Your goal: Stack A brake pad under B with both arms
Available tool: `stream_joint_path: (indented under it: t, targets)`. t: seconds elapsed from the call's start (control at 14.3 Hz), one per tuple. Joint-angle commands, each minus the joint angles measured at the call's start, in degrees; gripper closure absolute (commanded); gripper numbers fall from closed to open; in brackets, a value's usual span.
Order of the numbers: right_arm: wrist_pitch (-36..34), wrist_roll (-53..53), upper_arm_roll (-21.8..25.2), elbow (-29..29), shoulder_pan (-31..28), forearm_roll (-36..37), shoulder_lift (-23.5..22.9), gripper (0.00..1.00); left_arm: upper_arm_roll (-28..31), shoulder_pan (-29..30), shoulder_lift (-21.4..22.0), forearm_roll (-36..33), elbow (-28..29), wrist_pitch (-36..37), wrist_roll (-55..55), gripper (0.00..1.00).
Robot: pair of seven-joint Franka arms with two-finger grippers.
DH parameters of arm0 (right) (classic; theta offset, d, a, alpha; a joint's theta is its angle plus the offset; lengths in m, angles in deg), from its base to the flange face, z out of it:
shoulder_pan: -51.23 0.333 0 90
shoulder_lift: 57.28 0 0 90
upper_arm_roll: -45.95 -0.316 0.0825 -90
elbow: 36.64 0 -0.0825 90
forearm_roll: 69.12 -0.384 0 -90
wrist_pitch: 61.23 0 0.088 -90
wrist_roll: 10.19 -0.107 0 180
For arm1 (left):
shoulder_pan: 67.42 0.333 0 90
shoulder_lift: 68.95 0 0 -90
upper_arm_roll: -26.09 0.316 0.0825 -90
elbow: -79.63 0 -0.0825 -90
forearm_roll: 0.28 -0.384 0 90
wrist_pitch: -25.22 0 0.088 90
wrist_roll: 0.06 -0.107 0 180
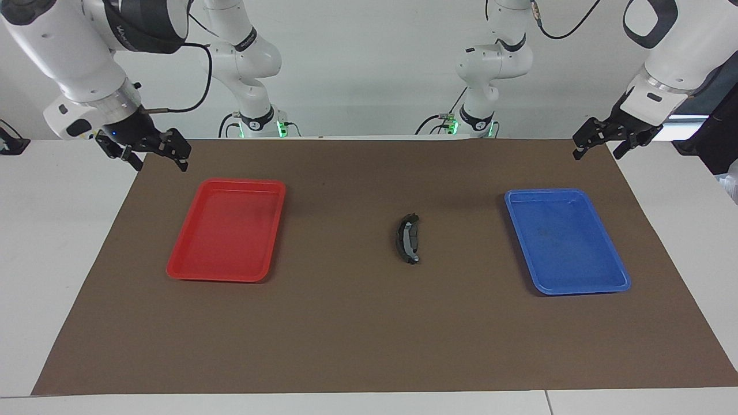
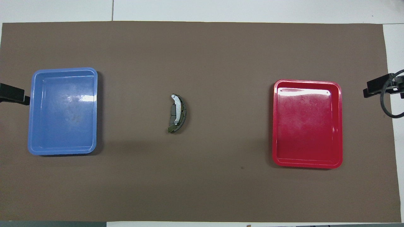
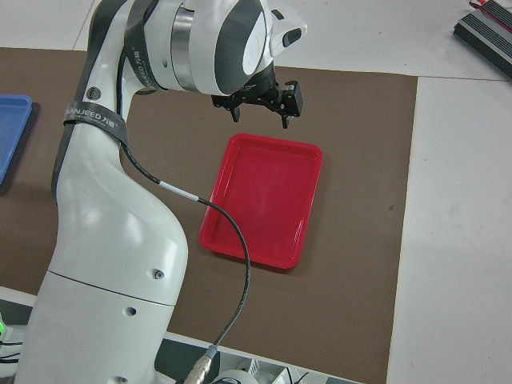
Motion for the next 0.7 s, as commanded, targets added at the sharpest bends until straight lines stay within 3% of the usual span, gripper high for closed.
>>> stream_joint_path:
  t: [0.0, 0.63]
  targets:
    - [-2.2, -0.3, -0.7, -1.0, 0.5, 0.6, 2.0, 0.0, -0.2, 0.6, 0.5, 0.5, 0.5, 0.8, -0.6, 0.0]
    - [2.3, -0.9, -1.1, -2.6, 0.5, 2.1, 1.3, 0.0, -0.2, 0.6, 0.5, 0.5, 0.5, 0.8, -0.6, 0.0]
